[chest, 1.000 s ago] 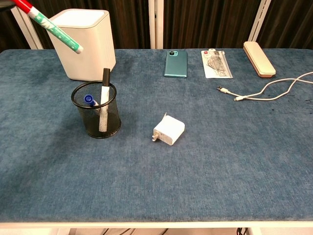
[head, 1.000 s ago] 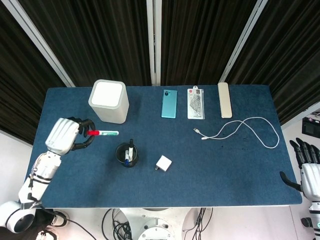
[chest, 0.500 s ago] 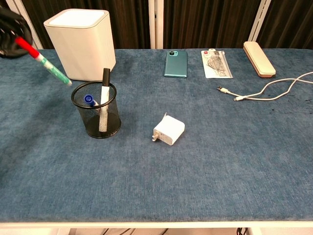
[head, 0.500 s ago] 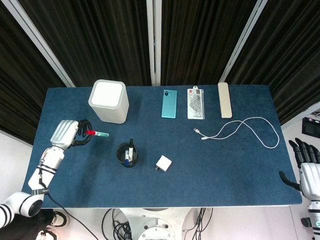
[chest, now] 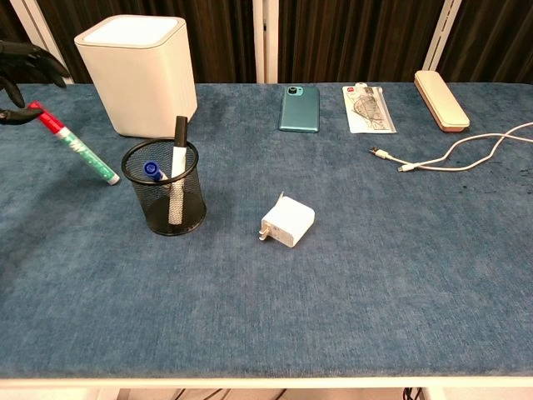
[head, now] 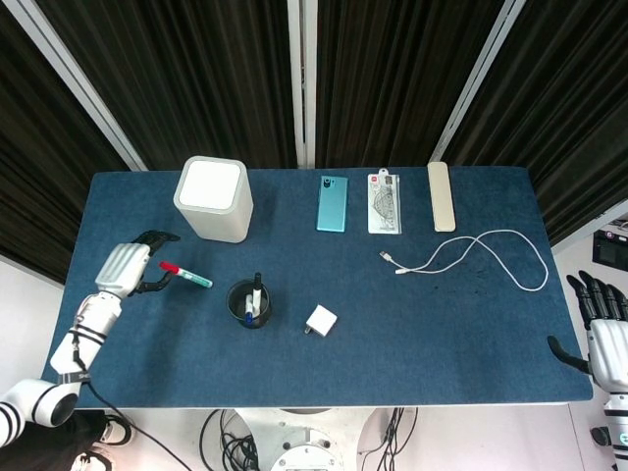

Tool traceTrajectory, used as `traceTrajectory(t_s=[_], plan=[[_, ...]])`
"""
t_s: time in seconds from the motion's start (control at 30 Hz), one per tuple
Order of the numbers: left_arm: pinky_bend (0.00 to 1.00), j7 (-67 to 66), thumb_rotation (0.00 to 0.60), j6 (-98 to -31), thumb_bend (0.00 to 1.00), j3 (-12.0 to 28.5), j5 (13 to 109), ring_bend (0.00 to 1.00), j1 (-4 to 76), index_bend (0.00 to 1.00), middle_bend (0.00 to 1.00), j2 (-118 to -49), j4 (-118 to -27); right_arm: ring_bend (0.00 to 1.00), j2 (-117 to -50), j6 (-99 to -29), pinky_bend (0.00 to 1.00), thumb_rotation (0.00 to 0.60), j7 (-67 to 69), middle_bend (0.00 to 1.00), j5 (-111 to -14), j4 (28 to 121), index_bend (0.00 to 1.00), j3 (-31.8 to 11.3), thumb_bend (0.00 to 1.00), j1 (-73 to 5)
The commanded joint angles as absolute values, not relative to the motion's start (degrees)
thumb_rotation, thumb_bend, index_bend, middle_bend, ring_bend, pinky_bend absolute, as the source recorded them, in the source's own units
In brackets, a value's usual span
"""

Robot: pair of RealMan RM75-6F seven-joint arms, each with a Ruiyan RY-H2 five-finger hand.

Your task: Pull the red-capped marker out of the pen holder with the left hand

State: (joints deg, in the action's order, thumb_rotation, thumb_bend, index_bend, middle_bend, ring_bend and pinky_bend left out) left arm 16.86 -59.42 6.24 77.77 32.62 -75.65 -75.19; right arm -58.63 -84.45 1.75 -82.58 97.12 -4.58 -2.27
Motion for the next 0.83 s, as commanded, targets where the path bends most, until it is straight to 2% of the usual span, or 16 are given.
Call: traceTrajectory(t_s=[0.03,0.27,0.43,0.67,0.83], plan=[[0.23,13.4,0.6,-60.6,0.37,6.2,75.7,0.01,30.7,0.1,0.08,-73.5,-76.7,0.0,-58.7,-84.4,0.0,0.6,1.8,0.0,-82.7,97.0,0.0,-4.5,0.2,-2.3],[0.18,2.8,0.6,-72.1,0.37,5.5,76.8,0.01,24.6,0.11,0.07,-68.6,-82.6,0.0,-58.7,-84.9,0.0,0.6,1.1,0.0,-83.6,97.1,0.0,-4.3,0.2,-2.3],[0.15,-4.9,0.6,-82.1,0.34,3.1,81.2,0.01,19.0,0.11,0.07,-65.5,-88.0,0.0,-59.5,-86.3,0.0,0.6,-0.2,0.0,-85.8,95.9,0.0,-4.1,0.2,-2.3],[0.1,-7.9,0.6,-88.5,0.31,-0.1,84.4,0.01,13.0,0.11,0.07,-64.1,-91.2,0.0,-61.4,-86.8,0.0,0.6,-2.1,0.0,-86.3,94.4,0.0,-4.0,0.2,-2.4],[0.1,-5.2,0.6,-88.5,0.31,-0.5,85.6,0.01,11.8,0.11,0.07,-62.6,-93.0,0.0,-61.8,-86.4,0.0,0.6,-2.4,0.0,-86.6,94.2,0.0,-3.9,0.2,-2.8]])
